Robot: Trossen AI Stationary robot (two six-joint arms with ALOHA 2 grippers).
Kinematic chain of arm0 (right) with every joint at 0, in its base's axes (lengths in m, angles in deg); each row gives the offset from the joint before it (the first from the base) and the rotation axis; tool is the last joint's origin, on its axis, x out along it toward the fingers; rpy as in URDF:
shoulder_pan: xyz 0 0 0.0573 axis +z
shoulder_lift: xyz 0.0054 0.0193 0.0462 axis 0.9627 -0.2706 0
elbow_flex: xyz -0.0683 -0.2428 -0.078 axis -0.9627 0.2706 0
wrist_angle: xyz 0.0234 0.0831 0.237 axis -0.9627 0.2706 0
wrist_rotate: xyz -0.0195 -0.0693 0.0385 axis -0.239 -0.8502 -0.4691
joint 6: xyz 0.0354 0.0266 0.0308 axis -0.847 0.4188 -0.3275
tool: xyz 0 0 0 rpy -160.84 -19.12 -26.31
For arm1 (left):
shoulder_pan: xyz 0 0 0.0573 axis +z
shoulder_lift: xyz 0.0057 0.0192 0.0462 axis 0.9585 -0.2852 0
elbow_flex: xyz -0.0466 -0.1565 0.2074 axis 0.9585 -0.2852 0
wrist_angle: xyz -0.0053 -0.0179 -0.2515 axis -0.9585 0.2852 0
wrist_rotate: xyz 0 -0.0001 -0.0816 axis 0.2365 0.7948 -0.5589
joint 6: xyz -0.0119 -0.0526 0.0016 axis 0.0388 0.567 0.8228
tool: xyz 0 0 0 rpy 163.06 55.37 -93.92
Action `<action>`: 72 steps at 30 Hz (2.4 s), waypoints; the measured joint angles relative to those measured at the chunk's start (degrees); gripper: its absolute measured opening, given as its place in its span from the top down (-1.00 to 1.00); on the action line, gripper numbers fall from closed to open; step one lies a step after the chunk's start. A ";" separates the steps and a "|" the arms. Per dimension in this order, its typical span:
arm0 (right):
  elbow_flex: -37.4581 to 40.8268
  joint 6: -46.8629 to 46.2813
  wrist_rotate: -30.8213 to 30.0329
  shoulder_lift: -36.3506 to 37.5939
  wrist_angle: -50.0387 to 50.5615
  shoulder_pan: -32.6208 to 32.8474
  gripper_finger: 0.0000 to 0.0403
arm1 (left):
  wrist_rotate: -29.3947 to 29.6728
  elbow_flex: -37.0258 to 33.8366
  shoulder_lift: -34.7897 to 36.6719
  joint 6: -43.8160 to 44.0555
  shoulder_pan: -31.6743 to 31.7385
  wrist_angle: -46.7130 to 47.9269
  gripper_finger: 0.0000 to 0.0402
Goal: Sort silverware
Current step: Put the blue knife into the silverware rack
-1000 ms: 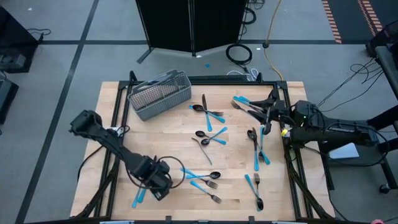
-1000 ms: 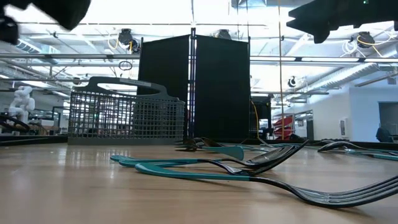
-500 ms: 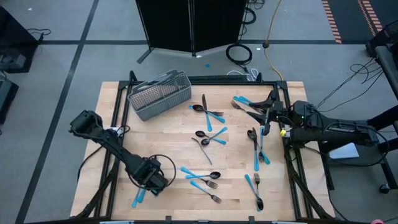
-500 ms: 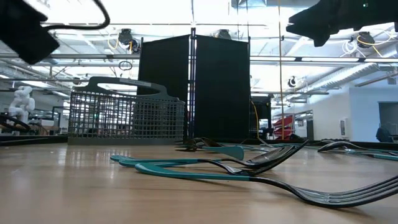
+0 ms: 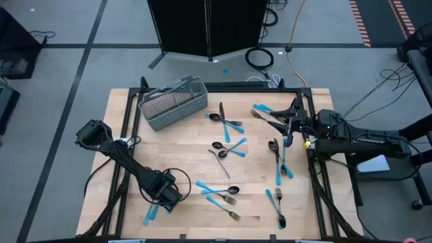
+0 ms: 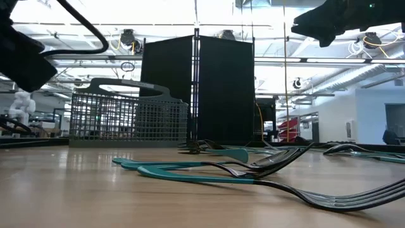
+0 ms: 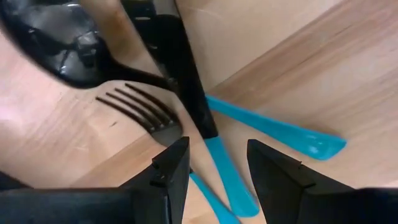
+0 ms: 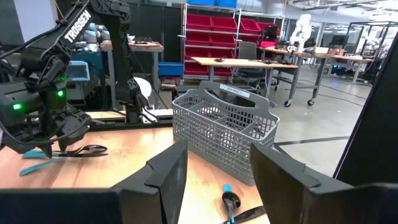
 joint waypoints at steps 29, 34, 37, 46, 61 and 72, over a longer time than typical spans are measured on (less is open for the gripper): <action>0.00 0.00 -0.02 0.02 0.00 0.00 0.16 | -1.18 -3.62 0.02 -2.47 0.70 -3.92 0.78; 0.00 0.00 -0.02 0.01 0.00 0.00 0.16 | -0.83 -3.57 0.30 -3.60 0.72 -3.94 0.94; 0.00 0.28 -0.02 0.00 0.00 -0.02 0.16 | 0.93 -3.59 1.68 -4.37 0.72 -5.01 0.94; 0.02 0.42 -0.02 0.00 0.00 -0.01 0.16 | 16.85 -1.19 13.59 -9.37 2.76 -6.84 0.94; 0.02 1.46 -0.04 0.02 -0.03 -0.01 0.16 | 84.03 1.37 31.87 -38.95 21.35 -6.61 0.95; 0.02 2.99 -0.04 -0.05 -0.02 -0.02 0.16 | 80.73 -1.93 31.39 -41.93 42.56 -6.74 0.95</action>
